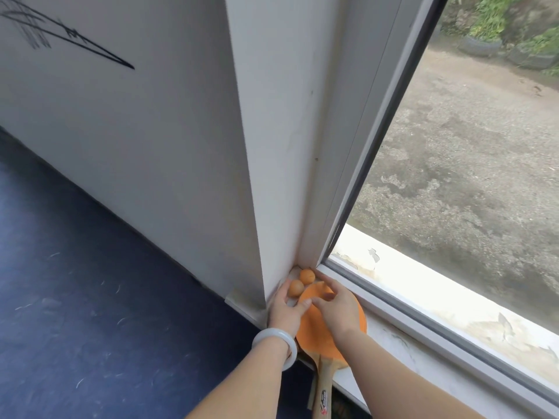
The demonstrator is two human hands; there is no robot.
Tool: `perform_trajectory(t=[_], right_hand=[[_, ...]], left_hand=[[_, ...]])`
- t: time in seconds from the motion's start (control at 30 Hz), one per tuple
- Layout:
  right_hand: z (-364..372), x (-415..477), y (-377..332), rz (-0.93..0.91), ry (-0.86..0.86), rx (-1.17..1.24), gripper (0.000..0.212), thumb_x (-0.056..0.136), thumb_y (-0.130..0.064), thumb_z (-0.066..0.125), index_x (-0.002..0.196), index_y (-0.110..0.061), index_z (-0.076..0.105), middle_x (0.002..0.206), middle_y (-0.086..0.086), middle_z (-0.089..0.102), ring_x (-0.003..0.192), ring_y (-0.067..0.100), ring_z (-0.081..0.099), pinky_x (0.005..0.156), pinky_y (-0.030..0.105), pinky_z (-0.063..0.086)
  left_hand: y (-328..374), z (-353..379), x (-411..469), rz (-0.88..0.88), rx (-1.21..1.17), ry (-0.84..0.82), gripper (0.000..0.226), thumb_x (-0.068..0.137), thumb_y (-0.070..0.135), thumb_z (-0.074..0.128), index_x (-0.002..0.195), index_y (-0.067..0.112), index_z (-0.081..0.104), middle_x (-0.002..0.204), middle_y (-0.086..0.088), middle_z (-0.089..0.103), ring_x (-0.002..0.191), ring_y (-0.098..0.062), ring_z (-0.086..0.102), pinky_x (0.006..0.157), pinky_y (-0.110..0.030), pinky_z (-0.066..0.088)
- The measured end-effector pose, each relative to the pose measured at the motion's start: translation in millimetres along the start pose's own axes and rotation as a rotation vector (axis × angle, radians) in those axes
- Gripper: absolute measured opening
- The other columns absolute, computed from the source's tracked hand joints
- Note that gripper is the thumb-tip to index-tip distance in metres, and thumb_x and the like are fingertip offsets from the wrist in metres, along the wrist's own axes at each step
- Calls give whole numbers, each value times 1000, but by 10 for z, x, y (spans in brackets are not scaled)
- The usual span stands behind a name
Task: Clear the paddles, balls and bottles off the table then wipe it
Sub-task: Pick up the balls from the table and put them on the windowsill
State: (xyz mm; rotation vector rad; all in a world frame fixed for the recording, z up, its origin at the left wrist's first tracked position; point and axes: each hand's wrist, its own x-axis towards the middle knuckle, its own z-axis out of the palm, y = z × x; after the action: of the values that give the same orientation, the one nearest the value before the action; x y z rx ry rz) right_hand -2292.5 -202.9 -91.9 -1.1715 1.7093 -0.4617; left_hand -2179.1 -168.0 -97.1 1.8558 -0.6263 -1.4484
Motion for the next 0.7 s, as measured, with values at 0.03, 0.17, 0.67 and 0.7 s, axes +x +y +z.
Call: perform_trajectory(t=[0.03,0.17,0.67,0.7], right_hand=[[7,-27,-2,-4,10,-8,58,88,-14,72,140,-31,52,129,0,60,116,17,56,97,31,45],[30,-128,30,5,22,-29,57,89,-17,71,142,-28,49,131,3,59,118,18,55,97,32,44],[145,-630,37,1,54,-28,47,93,-17,67,137,-23,53,131,3,60,113,19,58,78,24,48],[147,-669,19,-15,42,-50,44,94,-17,66,136,-23,54,131,2,60,112,19,59,76,23,47]], left_hand=[[-1,-15,-18,7,17,-10,68,93,29,66,149,42,31,149,3,42,135,-28,44,110,-49,40],[-12,-72,-81,39,78,-53,66,94,28,65,149,41,31,150,2,40,137,-27,41,108,-46,39],[-22,-412,-430,109,97,-103,57,96,20,62,144,40,37,147,0,42,137,-25,39,107,-41,38],[-31,-452,-483,117,93,-101,59,96,20,62,147,36,37,149,1,41,139,-23,38,107,-40,38]])
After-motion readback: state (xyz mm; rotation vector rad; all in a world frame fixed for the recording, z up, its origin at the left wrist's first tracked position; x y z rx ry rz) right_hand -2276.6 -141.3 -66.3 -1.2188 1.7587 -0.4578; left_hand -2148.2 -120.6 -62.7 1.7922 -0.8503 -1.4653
